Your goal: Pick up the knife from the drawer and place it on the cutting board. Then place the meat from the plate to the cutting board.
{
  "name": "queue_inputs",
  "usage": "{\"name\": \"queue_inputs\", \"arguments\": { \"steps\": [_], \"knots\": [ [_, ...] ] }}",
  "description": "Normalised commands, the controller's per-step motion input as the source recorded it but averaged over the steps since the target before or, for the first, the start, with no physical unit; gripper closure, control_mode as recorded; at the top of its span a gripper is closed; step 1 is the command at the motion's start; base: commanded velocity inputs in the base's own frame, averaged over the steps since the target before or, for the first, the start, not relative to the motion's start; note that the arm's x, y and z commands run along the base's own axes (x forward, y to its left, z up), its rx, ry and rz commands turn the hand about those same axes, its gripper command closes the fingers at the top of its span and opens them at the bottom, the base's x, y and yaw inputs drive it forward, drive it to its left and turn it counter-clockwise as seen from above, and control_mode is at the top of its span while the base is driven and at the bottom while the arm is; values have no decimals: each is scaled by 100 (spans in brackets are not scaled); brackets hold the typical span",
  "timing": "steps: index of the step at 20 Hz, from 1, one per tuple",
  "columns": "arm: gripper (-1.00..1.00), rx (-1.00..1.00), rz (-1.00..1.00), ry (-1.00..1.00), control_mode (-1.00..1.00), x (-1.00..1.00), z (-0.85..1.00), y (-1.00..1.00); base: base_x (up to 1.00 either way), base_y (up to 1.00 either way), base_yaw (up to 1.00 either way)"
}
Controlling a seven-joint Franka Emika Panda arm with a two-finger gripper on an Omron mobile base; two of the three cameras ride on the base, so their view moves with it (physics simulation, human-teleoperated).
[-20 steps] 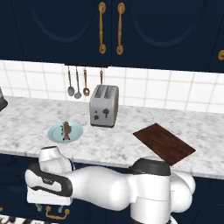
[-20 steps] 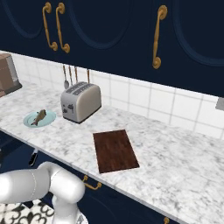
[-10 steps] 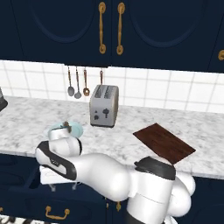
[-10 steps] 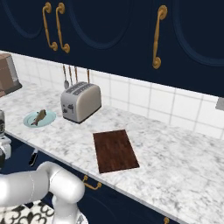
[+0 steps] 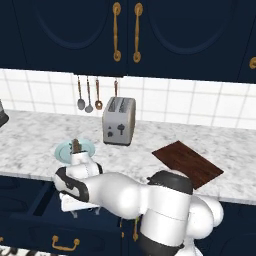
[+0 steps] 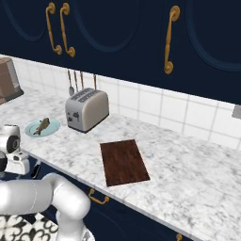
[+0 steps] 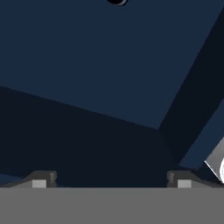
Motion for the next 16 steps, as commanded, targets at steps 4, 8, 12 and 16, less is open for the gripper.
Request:
{"name": "queue_inputs", "arguments": {
  "steps": [4, 8, 12, 16],
  "knots": [
    [-100, 4, 2, 0, -100, 37, -67, 0, 0, 0, 0],
    [-100, 3, 0, 0, -100, 12, -62, 21, 0, 0, 0],
    [-100, 4, 0, 4, -100, -70, -40, 56, 0, 0, 0],
    [-100, 3, 0, 1, -100, -100, -4, 59, 0, 0, 0]
  ]
}}
